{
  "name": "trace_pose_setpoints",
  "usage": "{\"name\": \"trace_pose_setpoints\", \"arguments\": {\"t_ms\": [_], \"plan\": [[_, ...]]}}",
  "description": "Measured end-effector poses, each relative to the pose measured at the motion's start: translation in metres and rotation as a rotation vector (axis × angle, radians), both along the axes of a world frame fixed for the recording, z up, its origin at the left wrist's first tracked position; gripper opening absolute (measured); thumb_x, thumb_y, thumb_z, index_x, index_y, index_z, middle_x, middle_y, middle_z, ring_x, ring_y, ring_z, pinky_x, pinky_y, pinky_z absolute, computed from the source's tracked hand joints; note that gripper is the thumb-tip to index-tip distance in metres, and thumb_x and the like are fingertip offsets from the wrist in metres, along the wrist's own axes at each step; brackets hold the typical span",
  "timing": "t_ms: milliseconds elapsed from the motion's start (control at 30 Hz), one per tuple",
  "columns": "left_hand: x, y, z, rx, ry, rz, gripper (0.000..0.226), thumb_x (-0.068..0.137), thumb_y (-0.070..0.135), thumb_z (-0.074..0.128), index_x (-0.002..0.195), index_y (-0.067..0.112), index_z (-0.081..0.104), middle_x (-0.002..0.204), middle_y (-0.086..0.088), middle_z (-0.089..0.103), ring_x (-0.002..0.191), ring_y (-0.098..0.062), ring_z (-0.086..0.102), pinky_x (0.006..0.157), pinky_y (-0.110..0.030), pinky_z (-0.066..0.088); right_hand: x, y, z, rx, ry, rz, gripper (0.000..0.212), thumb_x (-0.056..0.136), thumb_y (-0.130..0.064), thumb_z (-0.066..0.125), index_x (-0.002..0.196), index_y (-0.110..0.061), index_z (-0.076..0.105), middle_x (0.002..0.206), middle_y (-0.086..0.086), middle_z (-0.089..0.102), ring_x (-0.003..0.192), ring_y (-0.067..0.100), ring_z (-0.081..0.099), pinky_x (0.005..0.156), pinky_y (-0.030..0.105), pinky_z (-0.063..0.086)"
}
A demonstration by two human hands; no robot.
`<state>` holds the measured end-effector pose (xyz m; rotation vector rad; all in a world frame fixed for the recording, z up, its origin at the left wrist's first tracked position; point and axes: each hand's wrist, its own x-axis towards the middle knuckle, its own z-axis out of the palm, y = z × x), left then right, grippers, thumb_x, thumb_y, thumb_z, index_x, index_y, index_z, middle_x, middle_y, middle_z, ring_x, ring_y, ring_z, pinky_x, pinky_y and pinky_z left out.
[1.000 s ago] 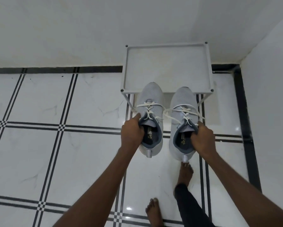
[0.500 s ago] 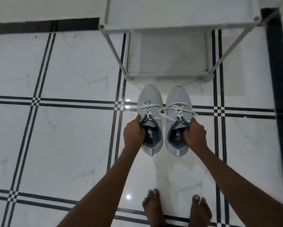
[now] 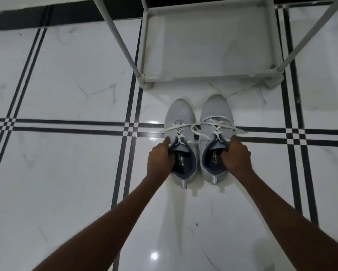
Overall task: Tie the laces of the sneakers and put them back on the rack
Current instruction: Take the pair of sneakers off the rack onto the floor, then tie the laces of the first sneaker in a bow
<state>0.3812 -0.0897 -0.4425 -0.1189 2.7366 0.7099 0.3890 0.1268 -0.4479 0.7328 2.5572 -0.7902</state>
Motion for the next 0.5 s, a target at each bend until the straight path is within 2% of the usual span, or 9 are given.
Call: {"name": "trace_pose_setpoints", "arguments": {"t_ms": [100,133,167,233,300,333,367,500], "plan": [[-0.016,-0.015,0.007,-0.003,-0.108,-0.148,0.05,0.089,0.03,0.067,0.134,0.014,0.054,0.113,-0.01,0.072,0.1,-0.031,0.068,0.078,-0.028,0.045,-0.009,-0.001,0.006,-0.011,-0.15,0.039,0.089,0.079,-0.02,0.068,0.148,0.001,0.017,0.144,0.028,0.038,0.13,0.045,0.041,0.099,0.049,0.041],[-0.024,-0.023,0.011,0.009,-0.21,-0.171,0.058,0.085,0.037,0.072,0.136,0.017,0.054,0.113,-0.008,0.072,0.096,-0.028,0.071,0.076,-0.028,0.048,-0.012,-0.004,0.013,0.056,-0.144,0.082,0.097,0.077,-0.024,0.071,0.15,-0.001,0.012,0.15,0.026,0.03,0.135,0.045,0.032,0.103,0.051,0.039],[-0.034,-0.03,0.015,0.052,-0.339,-0.168,0.063,0.08,0.042,0.077,0.135,0.02,0.054,0.108,-0.007,0.074,0.086,-0.024,0.073,0.07,-0.027,0.053,-0.015,-0.01,0.022,0.155,-0.075,0.144,0.098,0.075,-0.026,0.072,0.15,-0.002,0.014,0.151,0.025,0.028,0.136,0.044,0.029,0.104,0.052,0.038],[-0.056,-0.043,0.024,0.072,-0.528,-0.206,0.051,0.078,0.04,0.081,0.121,0.019,0.065,0.085,-0.003,0.076,0.063,-0.014,0.073,0.052,-0.022,0.052,-0.024,-0.025,0.034,0.292,0.198,0.3,0.08,0.071,-0.021,0.071,0.141,-0.003,0.036,0.135,0.023,0.047,0.121,0.041,0.043,0.095,0.048,0.043],[-0.077,-0.051,0.037,-0.04,-0.592,-0.314,0.022,0.084,0.031,0.076,0.1,0.016,0.074,0.07,0.004,0.074,0.06,-0.009,0.071,0.049,-0.016,0.046,-0.031,-0.039,0.04,0.177,0.317,0.414,0.048,0.075,-0.02,0.067,0.12,-0.01,0.054,0.11,0.014,0.063,0.103,0.035,0.057,0.08,0.04,0.048],[-0.085,-0.055,0.045,-0.071,-0.618,-0.341,0.012,0.088,0.026,0.072,0.093,0.017,0.076,0.068,0.005,0.073,0.062,-0.008,0.072,0.051,-0.016,0.044,-0.033,-0.045,0.039,0.108,0.292,0.469,0.034,0.079,-0.022,0.064,0.111,-0.012,0.057,0.103,0.011,0.066,0.098,0.033,0.061,0.074,0.036,0.047],[-0.092,-0.058,0.053,-0.076,-0.658,-0.35,0.011,0.09,0.02,0.067,0.091,0.018,0.077,0.069,0.004,0.074,0.064,-0.008,0.072,0.052,-0.017,0.043,-0.034,-0.05,0.036,0.078,0.237,0.529,0.026,0.082,-0.025,0.063,0.105,-0.013,0.059,0.1,0.01,0.067,0.094,0.032,0.064,0.07,0.032,0.045],[-0.109,-0.075,0.074,-0.152,-0.805,-0.349,0.024,0.092,0.01,0.056,0.093,0.017,0.078,0.078,0.0,0.077,0.067,-0.008,0.069,0.052,-0.017,0.038,-0.034,-0.068,0.02,0.044,0.157,0.653,0.017,0.084,-0.024,0.062,0.096,-0.012,0.062,0.105,0.012,0.066,0.096,0.033,0.064,0.07,0.031,0.041]]}}
